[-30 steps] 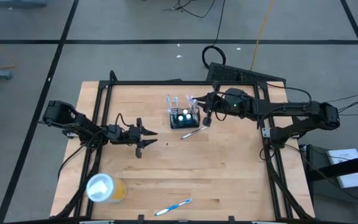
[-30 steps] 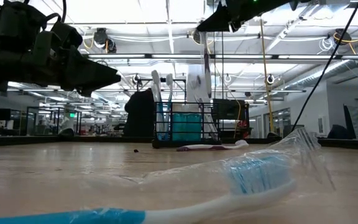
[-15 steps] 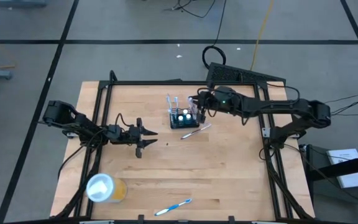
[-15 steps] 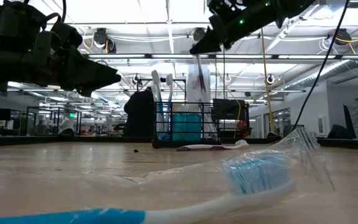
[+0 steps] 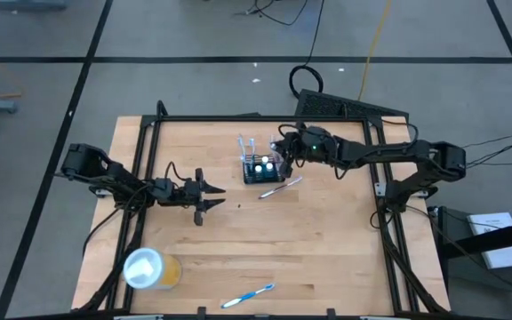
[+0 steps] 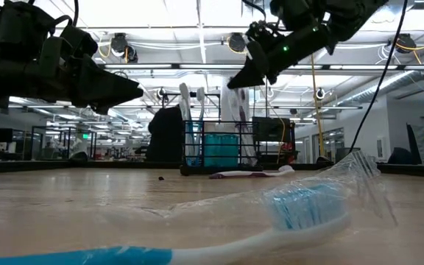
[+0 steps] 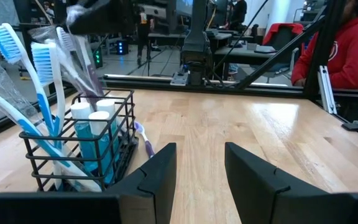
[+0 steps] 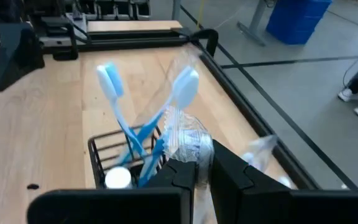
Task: Pick & Place toothbrushing station
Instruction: Put the purple toothbrush into the black organizer
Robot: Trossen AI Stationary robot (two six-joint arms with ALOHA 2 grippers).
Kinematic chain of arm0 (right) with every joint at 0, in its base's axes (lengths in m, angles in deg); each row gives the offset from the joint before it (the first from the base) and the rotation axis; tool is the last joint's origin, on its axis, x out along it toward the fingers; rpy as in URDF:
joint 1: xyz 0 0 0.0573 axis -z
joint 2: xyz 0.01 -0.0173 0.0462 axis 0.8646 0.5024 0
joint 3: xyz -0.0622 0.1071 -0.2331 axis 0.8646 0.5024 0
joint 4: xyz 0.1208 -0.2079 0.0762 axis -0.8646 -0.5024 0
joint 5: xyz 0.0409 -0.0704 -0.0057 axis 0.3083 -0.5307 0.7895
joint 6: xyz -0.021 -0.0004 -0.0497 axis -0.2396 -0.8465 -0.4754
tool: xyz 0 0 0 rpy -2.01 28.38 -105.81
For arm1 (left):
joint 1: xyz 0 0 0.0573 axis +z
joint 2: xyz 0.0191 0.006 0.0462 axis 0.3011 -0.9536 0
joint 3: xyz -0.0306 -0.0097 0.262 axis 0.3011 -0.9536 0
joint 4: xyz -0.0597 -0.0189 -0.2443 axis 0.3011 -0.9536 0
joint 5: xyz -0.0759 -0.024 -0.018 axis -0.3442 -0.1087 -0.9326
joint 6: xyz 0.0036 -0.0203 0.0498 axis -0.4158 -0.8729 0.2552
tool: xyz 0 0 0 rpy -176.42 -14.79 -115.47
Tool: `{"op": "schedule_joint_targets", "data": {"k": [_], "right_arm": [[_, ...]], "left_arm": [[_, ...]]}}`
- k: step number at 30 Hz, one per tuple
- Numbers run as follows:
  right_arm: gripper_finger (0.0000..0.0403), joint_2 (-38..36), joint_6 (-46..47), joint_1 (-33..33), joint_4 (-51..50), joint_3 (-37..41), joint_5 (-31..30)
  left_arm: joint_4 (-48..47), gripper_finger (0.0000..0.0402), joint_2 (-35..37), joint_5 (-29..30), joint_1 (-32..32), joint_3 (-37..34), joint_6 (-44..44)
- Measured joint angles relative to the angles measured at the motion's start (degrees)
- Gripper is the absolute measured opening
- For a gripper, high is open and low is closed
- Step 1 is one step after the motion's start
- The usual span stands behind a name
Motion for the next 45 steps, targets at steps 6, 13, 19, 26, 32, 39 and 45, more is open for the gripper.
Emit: {"op": "schedule_joint_targets", "data": {"k": [6, 13, 19, 26, 32, 39, 45], "right_arm": [[0.0015, -0.1, 1.59, 0.02, 3.6, 4.27, -0.11], [0.0034, -0.21, 2.96, 0.54, 4.35, 4.92, -0.95], [0.0124, -0.88, 2.17, 0.37, 5.06, 5.03, -3.37], [0.02, -1.95, 0.53, -0.13, 7.83, 5.05, -3.29], [0.0226, -2.61, 2.1, -0.33, 6.59, 5.05, -3.5], [0.0225, -4.68, -1.24, -3.46, 8.52, 4.41, -6.38], [0.021, -9.18, -4.21, -13.51, 3.39, 4.18, -7.23]], "left_arm": [[-0.02, 0.0141, 0.0, 0.0, 0.0, 0.0, 0.0], [-0.04, 0.0141, 0.0, 0.04, 0.0, 0.0, 0.02], [-0.04, 0.0141, 0.0, 0.07, 0.0, 0.0, 0.04], [-0.37, 0.0141, 0.0, 0.09, 0.0, 0.02, 0.08], [-0.42, 0.0141, 0.0, 0.11, 0.0, 0.02, 0.09], [-0.42, 0.0141, 0.0, 0.11, 0.0, 0.02, 0.08], [-2.76, 0.0141, -0.02, 0.12, 0.0, 0.02, 0.01]]}}
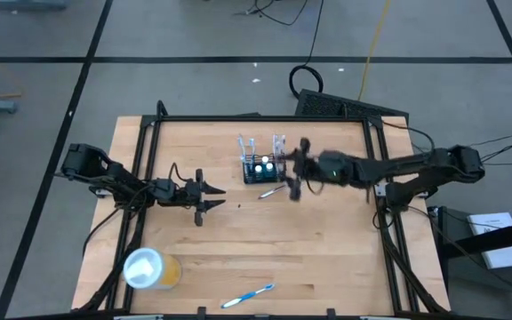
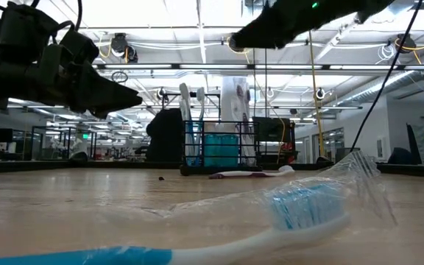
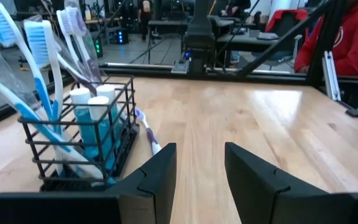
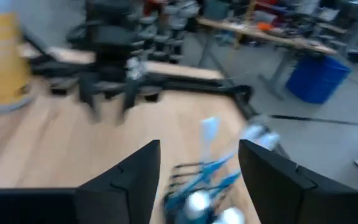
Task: Pick & Place toothbrushing station
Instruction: Put the purple toothbrush into the black organizer
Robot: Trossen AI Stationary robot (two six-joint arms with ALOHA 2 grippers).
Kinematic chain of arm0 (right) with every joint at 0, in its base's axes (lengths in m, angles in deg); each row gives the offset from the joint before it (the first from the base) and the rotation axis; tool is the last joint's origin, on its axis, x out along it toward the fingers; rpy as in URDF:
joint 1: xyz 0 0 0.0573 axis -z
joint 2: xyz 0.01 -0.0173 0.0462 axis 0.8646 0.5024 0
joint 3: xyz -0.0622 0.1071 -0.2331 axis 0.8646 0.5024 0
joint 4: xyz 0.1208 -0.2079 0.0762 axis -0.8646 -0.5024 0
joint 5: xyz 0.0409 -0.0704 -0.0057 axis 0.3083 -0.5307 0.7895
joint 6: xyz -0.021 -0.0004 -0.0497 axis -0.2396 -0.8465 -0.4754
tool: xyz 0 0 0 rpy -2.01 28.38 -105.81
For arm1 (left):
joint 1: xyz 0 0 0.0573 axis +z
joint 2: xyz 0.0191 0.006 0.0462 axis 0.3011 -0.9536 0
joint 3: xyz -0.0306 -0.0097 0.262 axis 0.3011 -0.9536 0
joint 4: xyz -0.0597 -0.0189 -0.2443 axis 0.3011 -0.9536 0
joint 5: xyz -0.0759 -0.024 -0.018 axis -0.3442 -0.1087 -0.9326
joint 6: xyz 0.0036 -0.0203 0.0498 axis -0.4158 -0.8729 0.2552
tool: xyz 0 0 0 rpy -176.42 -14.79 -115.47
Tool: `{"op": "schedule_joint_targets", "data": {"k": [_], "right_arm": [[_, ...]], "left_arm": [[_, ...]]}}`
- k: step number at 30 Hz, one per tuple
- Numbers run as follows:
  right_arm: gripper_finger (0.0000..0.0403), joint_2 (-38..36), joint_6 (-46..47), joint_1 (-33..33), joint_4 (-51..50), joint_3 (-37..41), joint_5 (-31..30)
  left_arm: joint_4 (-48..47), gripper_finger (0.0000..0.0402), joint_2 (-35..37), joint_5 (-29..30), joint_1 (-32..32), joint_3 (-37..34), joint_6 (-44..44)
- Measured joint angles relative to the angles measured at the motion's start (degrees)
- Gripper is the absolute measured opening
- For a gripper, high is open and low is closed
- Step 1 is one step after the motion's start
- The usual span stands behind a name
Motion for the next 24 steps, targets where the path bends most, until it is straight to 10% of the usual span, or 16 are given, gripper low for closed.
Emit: {"op": "schedule_joint_targets", "data": {"k": [13, 24], "right_arm": [[0.0172, -2.05, 13.69, -8.79, -41.39, -0.31, -13.97], [0.0198, 3.77, 6.8, 2.94, -46.96, -0.4, -0.44]], "left_arm": [[-8.35, 0.0141, 0.0, -0.49, -0.42, 5.23, -0.91], [-10.92, 0.0141, 0.0, -0.45, -0.26, 6.75, 0.45]]}}
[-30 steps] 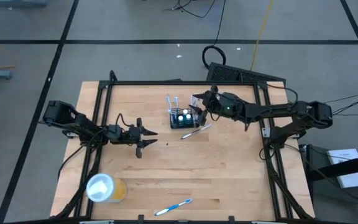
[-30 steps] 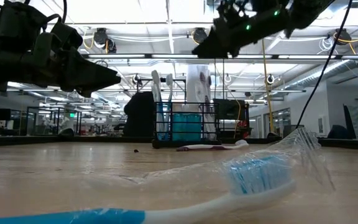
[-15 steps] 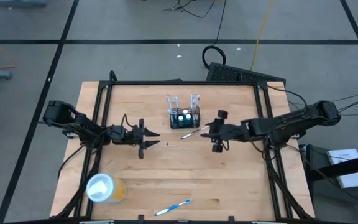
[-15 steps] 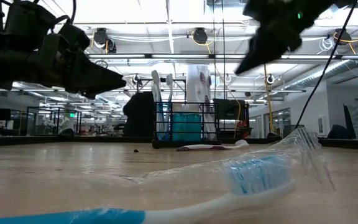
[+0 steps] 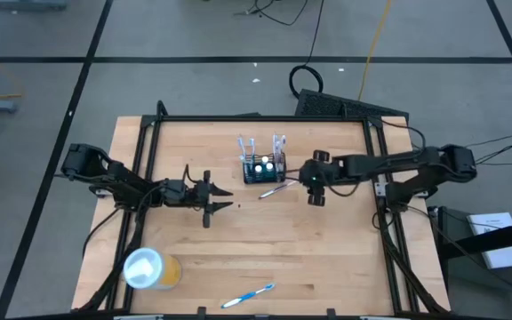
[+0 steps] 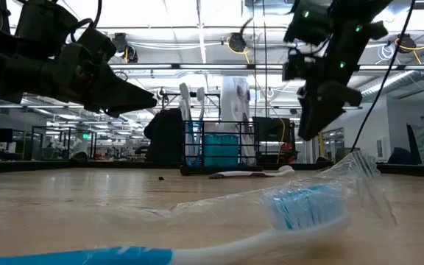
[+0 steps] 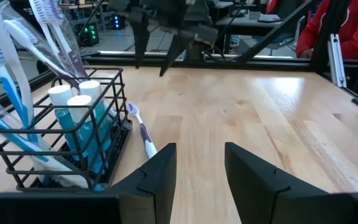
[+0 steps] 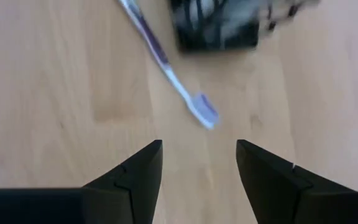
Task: Pick & Place toothbrushing station
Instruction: Put the purple toothbrush into the black organizer
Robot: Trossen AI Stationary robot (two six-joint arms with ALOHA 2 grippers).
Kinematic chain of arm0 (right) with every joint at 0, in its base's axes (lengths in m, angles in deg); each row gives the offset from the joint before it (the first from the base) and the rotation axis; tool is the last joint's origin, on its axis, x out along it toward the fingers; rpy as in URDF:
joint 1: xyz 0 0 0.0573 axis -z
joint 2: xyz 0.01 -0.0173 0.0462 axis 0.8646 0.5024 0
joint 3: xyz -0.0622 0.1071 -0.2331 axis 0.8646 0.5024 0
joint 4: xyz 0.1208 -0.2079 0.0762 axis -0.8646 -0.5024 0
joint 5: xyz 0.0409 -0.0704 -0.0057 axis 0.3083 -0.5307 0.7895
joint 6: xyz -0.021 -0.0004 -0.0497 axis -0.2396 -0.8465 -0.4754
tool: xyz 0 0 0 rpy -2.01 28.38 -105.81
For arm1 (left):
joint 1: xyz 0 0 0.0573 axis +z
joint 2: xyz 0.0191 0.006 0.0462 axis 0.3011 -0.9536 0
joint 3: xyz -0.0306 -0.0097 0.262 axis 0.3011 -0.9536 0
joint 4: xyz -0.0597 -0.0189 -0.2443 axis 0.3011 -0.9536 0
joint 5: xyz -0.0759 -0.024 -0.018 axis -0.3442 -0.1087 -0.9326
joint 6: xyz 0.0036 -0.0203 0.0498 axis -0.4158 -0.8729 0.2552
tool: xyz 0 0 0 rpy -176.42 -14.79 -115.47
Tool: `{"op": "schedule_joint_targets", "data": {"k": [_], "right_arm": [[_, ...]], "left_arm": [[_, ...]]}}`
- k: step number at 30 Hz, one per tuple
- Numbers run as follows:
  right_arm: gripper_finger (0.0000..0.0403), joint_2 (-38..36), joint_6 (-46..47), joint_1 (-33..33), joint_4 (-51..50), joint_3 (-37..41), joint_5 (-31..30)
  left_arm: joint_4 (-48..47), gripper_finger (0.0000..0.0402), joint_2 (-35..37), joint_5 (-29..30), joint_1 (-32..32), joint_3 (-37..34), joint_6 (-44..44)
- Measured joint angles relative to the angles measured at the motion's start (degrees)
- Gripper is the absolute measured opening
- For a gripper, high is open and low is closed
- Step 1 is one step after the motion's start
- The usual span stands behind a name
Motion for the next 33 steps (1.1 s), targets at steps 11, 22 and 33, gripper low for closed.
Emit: {"op": "schedule_joint_targets", "data": {"k": [11, 22, 33], "right_arm": [[0.0203, 5.98, -6.2, 6.68, 8.26, 2.33, 7.31], [0.0203, 6.17, -9.95, 8.9, 16.6, 6.62, 11.15], [0.0203, 6.1, -10.71, 11.05, 20.4, 7.63, 13.99]], "left_arm": [[-1.54, 0.0141, 0.0, 0.04, 0.0, -0.04, -0.02], [-1.95, 0.0141, 0.0, 0.57, 0.0, -0.04, 0.0], [-1.97, 0.0141, 0.0, 1.05, 0.0, -0.07, 0.02]]}}
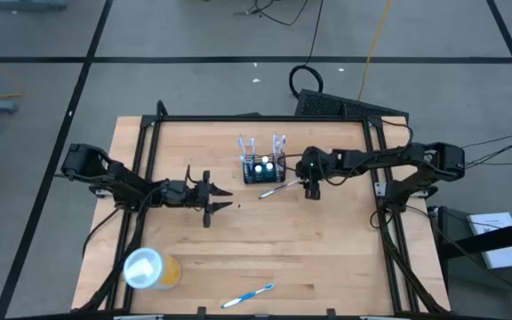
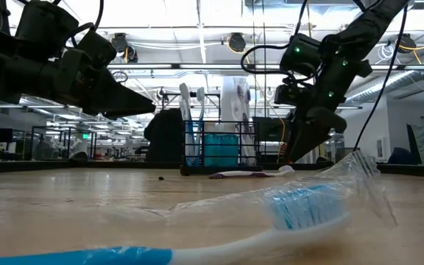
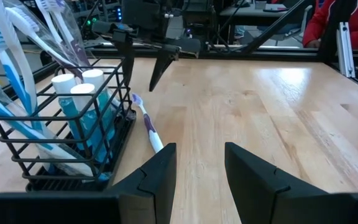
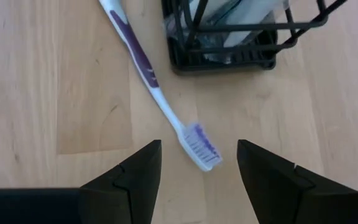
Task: Pick & Place toothbrushing station
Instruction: Put the purple toothbrush into the black organizer
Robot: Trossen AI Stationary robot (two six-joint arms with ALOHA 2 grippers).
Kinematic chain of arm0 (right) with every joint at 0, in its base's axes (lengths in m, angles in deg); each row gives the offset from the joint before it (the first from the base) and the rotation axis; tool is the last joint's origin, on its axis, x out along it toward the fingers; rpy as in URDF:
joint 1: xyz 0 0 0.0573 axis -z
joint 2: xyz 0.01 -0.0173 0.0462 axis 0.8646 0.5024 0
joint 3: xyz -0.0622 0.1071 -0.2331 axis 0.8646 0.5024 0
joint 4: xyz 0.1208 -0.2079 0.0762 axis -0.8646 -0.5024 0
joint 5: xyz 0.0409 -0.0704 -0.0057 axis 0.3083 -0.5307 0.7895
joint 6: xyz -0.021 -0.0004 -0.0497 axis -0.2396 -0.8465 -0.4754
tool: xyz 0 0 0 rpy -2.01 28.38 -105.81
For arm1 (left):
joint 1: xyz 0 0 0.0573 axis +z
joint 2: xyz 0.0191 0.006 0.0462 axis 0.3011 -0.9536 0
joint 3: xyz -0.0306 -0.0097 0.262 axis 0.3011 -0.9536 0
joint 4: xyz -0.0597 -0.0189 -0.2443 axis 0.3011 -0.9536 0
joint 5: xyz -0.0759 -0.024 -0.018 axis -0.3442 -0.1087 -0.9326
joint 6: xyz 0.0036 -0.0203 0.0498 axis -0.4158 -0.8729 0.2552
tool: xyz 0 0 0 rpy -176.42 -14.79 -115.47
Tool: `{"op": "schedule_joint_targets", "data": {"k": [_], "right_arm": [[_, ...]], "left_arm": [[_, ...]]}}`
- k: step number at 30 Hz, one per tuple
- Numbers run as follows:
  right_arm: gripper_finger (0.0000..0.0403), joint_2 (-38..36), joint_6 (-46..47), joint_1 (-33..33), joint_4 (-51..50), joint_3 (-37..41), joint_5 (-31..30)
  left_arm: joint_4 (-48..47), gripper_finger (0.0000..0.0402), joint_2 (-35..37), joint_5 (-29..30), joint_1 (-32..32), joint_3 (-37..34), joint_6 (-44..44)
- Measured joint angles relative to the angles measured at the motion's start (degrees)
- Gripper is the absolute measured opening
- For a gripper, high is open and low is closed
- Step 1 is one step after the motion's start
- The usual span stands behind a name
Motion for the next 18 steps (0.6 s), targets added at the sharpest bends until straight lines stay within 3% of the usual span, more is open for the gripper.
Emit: {"op": "schedule_joint_targets", "data": {"k": [14, 18], "right_arm": [[0.0202, 5.93, -0.81, 0.8, 2.13, -0.02, 2.59], [0.0184, 6.21, -0.97, 0.79, 2.06, -0.09, 2.69]], "left_arm": [[-0.04, 0.0141, 0.0, 0.42, 0.0, -0.02, -0.28], [-0.18, 0.0141, 0.0, 0.44, 0.0, -0.02, -0.28]]}}
